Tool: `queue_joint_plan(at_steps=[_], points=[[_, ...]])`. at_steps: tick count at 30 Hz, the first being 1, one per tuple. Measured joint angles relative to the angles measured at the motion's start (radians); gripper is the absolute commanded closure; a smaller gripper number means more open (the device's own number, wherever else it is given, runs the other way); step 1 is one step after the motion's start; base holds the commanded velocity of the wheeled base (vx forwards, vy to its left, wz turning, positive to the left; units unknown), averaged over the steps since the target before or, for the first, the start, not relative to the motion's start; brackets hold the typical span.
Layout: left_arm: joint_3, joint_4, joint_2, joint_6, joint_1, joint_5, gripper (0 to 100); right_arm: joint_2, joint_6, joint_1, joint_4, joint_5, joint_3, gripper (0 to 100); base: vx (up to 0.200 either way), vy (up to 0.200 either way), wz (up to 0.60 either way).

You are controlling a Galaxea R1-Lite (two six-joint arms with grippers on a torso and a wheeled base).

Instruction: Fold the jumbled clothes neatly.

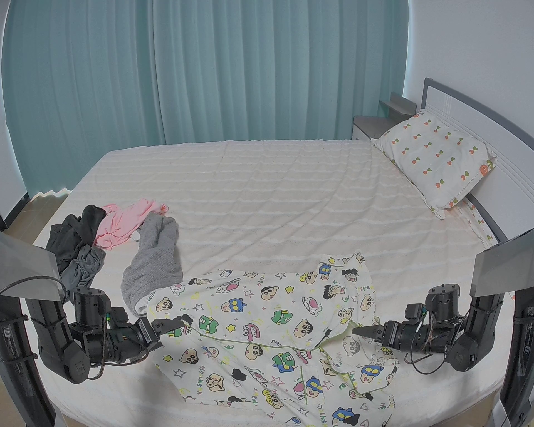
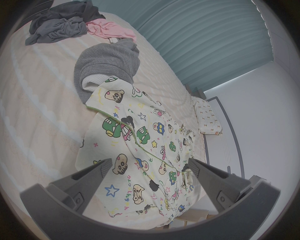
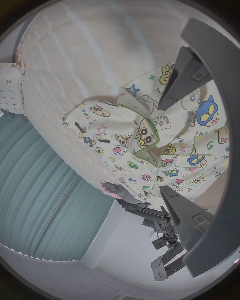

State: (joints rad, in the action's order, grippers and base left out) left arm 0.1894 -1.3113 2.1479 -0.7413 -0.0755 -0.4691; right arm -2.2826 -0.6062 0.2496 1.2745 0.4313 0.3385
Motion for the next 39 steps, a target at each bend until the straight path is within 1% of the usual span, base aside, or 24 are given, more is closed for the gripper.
queue_joint_plan(at_steps=[1, 7, 20, 24, 32, 35, 39], points=[[-0.008, -0.031, 0.01, 0.0, -0.002, 0.004, 0, 0.0, 0.0, 0.0, -0.049, -0.001, 0.026, 100, 0.0, 0.0, 0.0], [-0.029, -0.096, 0.048, 0.001, -0.004, 0.021, 0, 0.01, -0.003, -0.006, -0.176, -0.003, 0.112, 100, 0.0, 0.0, 0.0], [-0.039, -0.102, 0.079, 0.001, -0.01, 0.027, 0, 0.042, -0.016, -0.045, -0.216, -0.004, 0.211, 100, 0.0, 0.0, 0.0], [-0.039, -0.103, 0.081, 0.001, -0.01, 0.027, 0, 0.041, -0.021, -0.054, -0.299, -0.004, 0.288, 100, 0.0, 0.0, 0.0], [-0.038, -0.103, 0.082, 0.001, -0.01, 0.027, 0, 0.024, -0.014, -0.049, -0.527, -0.002, 0.438, 100, 0.0, 0.0, 0.0], [-0.038, -0.103, 0.083, 0.001, -0.01, 0.027, 0, 0.028, -0.001, -0.046, -0.55, -0.001, 0.468, 100, 0.0, 0.0, 0.0], [-0.038, -0.103, 0.083, 0.001, -0.01, 0.027, 0, 0.053, 0.029, -0.033, -0.553, -0.001, 0.443, 100, 0.0, 0.0, 0.0]])
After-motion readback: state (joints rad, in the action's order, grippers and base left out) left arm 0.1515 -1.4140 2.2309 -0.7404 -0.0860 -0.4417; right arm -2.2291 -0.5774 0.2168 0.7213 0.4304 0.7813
